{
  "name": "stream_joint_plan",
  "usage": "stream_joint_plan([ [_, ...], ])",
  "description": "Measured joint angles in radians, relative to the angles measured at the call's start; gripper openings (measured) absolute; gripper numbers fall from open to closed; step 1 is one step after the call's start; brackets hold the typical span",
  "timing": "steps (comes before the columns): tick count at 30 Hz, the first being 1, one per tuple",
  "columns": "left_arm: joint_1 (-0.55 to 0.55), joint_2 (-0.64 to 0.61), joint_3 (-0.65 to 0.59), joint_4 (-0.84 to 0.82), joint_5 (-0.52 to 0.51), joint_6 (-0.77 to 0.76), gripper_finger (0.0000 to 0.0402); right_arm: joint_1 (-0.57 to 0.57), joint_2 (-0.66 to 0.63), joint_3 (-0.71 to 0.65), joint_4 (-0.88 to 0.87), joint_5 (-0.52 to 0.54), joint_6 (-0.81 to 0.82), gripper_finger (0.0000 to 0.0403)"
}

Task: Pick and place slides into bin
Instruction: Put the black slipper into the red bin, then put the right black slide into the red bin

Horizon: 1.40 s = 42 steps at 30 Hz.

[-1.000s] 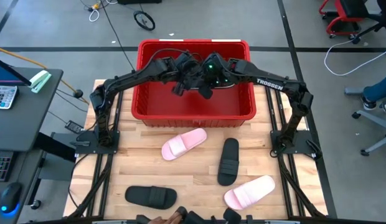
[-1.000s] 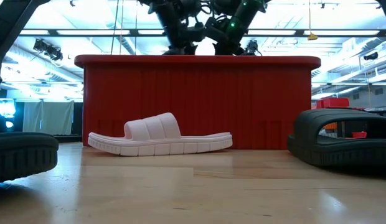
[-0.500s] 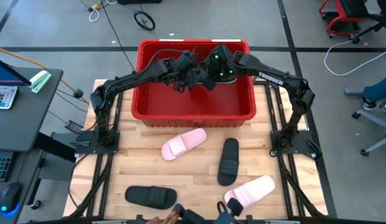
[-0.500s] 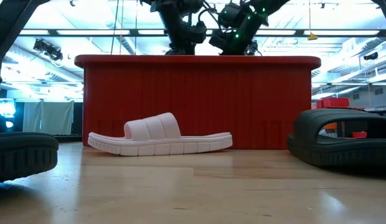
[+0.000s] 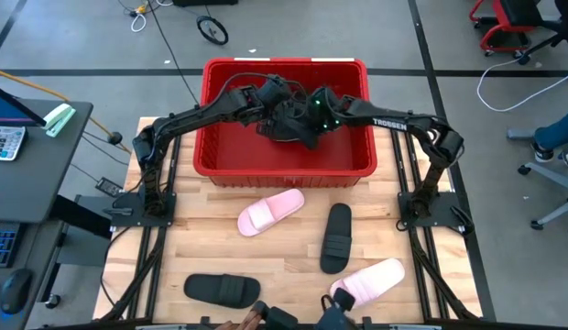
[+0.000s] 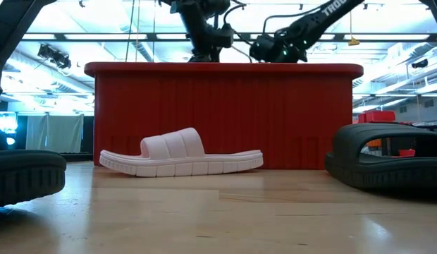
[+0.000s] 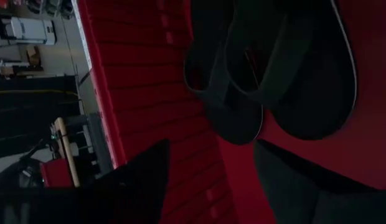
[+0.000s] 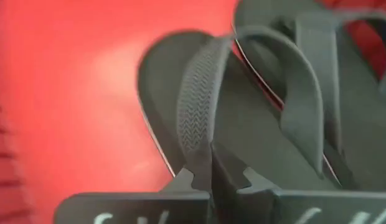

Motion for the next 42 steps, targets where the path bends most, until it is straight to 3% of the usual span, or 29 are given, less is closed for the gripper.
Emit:
stream_joint_plan([
  [9, 0.000, 0.000, 0.000, 0.001, 0.000, -0.023, 0.0232, -0.091, 0.000, -0.098, 0.010, 0.023, 0.065, 0.0010],
  [20, 0.000, 0.000, 0.000, 0.002, 0.000, -0.053, 0.0228, -0.086, 0.000, -0.101, 0.076, -0.144, 0.099, 0.0112],
  [25, -0.002, 0.000, 0.000, -0.010, 0.000, -0.168, 0.0227, -0.079, -0.005, -0.061, 0.070, -0.148, 0.171, 0.0139],
  [32, -0.060, -0.024, 0.011, -0.048, -0.002, -0.252, 0.0224, -0.052, -0.131, 0.057, 0.041, -0.206, 0.185, 0.0136],
  [35, -0.104, -0.050, 0.059, -0.122, -0.002, -0.373, 0.0217, -0.033, -0.226, 0.120, -0.042, -0.212, 0.204, 0.0132],
  [38, -0.157, -0.085, 0.123, -0.252, 0.025, -0.609, 0.0209, 0.001, -0.337, 0.155, -0.142, -0.226, 0.318, 0.0127],
  [42, -0.221, -0.134, 0.190, -0.406, 0.247, -0.891, 0.0196, 0.111, -0.483, 0.142, -0.235, -0.257, 0.498, 0.0123],
])
